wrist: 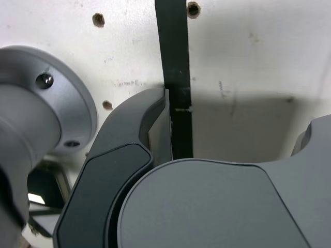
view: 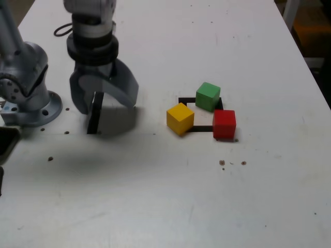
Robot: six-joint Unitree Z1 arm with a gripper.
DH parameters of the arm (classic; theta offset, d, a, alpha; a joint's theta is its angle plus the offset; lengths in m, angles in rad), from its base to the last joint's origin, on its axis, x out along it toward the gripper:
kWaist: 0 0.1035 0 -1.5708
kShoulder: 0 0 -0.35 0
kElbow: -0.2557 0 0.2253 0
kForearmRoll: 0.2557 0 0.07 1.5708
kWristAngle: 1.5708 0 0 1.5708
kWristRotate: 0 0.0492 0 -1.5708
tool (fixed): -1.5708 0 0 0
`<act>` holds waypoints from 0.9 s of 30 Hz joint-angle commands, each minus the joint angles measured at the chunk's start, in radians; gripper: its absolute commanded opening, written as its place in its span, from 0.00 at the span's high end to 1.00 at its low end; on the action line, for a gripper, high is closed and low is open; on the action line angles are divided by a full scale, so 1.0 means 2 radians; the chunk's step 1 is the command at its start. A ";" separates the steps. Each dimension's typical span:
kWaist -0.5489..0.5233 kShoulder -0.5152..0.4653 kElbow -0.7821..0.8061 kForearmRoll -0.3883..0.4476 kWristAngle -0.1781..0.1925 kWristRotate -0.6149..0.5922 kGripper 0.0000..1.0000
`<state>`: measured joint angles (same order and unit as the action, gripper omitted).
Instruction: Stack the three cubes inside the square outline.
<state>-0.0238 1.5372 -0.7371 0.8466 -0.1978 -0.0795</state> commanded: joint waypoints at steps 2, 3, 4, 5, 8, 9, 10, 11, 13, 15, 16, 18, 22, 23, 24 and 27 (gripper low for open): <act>0.000 0.005 -0.025 0.022 0.006 -0.006 0.08; 0.000 0.006 -0.035 0.031 0.008 -0.009 0.08; 0.000 0.008 -0.044 0.039 0.011 -0.011 0.08; 0.000 0.010 -0.051 0.046 0.013 -0.014 0.08; 0.000 0.013 -0.061 0.058 0.017 -0.021 0.08; 0.000 0.013 -0.062 0.059 0.017 -0.023 0.08; 0.000 0.014 -0.061 0.060 0.017 -0.024 0.08; 0.000 0.014 -0.061 0.060 0.017 -0.026 0.08; 0.000 0.014 -0.062 0.061 0.017 -0.028 0.08; 0.000 0.013 -0.066 0.062 0.017 -0.029 0.08; 0.000 0.013 -0.070 0.065 0.017 -0.029 0.08; 0.000 0.013 -0.084 0.075 0.018 -0.029 0.08; 0.000 0.014 -0.129 0.114 0.030 -0.031 0.08; 0.000 0.014 -0.142 0.127 0.035 -0.032 0.08; 0.000 0.014 -0.157 0.140 0.040 -0.032 0.08; 0.000 0.015 -0.206 0.181 0.054 -0.035 0.08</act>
<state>-0.0238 1.5639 -1.1273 1.1983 -0.0933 -0.1480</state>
